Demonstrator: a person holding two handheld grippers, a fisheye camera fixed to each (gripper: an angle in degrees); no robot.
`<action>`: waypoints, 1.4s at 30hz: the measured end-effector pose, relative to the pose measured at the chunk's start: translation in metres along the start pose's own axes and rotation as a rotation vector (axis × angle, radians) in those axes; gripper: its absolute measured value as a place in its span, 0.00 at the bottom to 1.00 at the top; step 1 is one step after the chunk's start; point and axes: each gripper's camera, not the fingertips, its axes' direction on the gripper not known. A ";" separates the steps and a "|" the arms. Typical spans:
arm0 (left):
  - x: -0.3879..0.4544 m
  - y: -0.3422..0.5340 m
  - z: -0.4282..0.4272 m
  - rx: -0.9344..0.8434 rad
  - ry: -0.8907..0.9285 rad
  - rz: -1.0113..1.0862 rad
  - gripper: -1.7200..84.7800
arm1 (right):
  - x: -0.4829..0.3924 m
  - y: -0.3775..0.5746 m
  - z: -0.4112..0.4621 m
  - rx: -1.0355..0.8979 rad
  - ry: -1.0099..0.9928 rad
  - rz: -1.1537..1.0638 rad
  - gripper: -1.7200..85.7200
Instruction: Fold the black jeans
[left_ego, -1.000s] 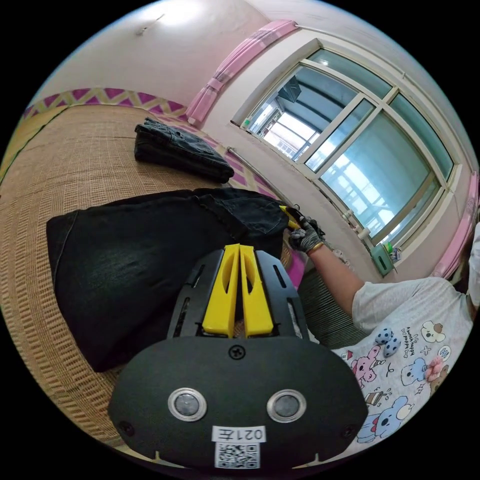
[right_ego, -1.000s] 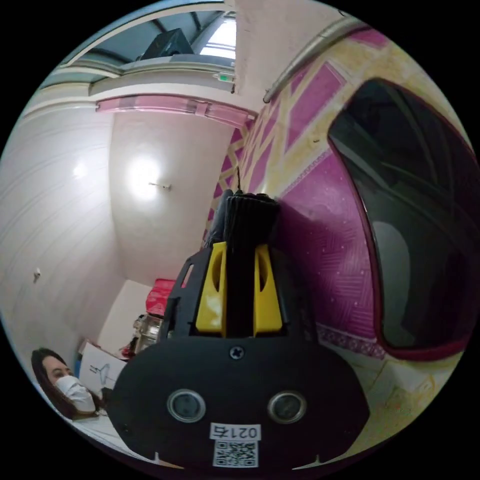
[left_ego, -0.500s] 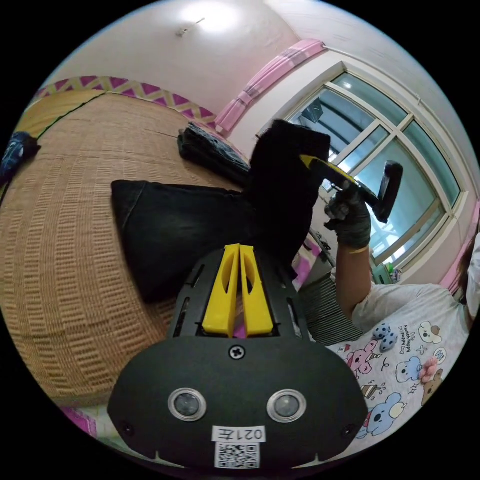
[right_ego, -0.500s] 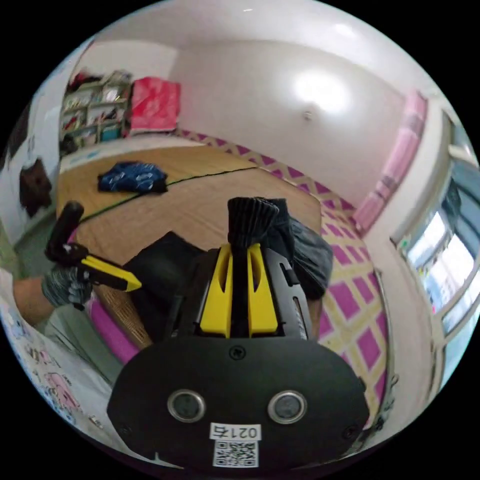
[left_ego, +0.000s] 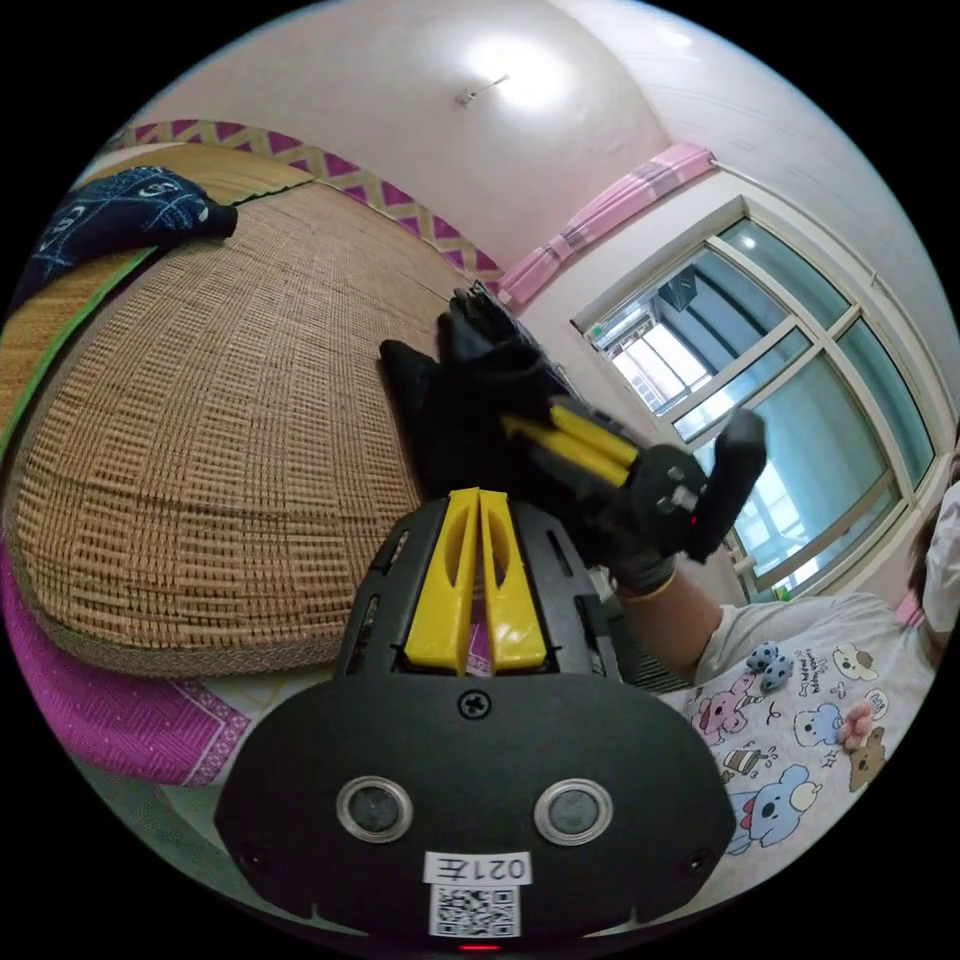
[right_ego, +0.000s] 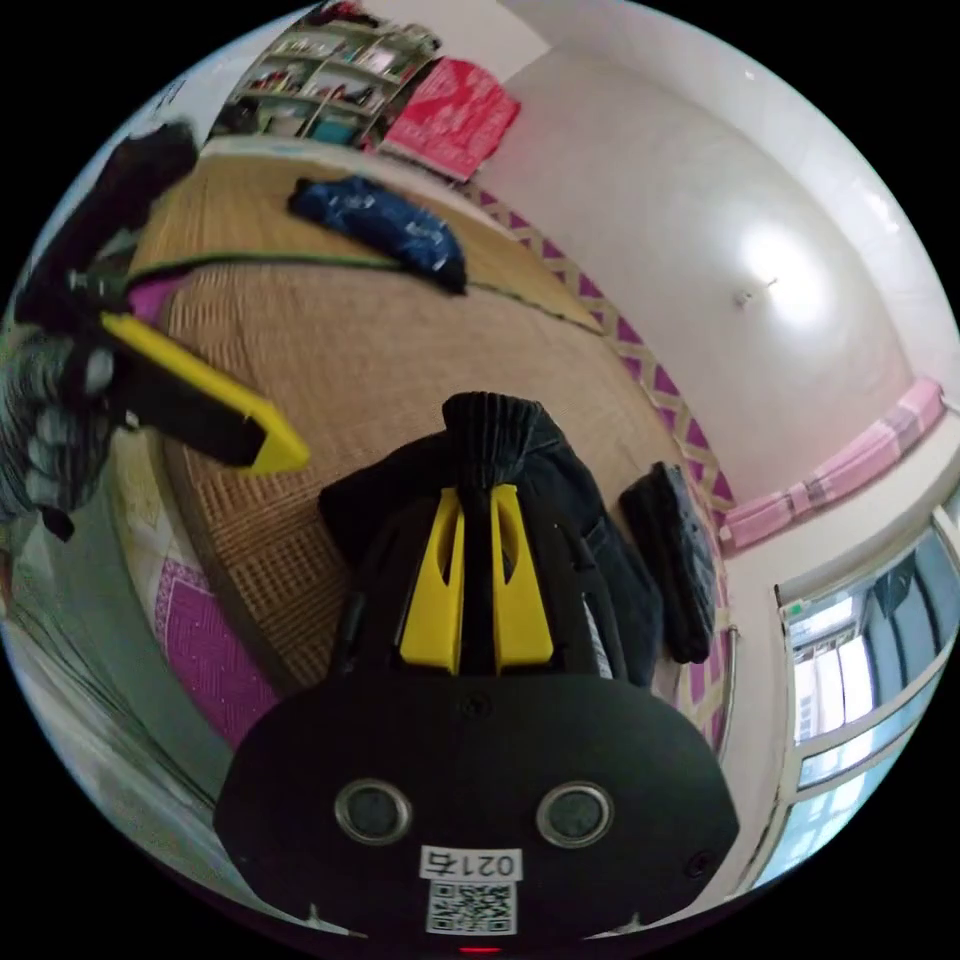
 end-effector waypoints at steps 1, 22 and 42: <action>0.000 -0.004 -0.003 0.020 0.002 -0.004 0.01 | -0.007 0.000 0.008 -0.012 -0.012 -0.014 0.07; 0.017 -0.100 0.073 -0.236 -0.160 0.269 0.01 | 0.159 0.254 0.037 -0.149 -0.457 0.561 0.04; -0.050 -0.170 0.059 -0.283 0.028 -0.066 0.16 | 0.392 0.304 0.251 0.008 -1.214 1.025 0.16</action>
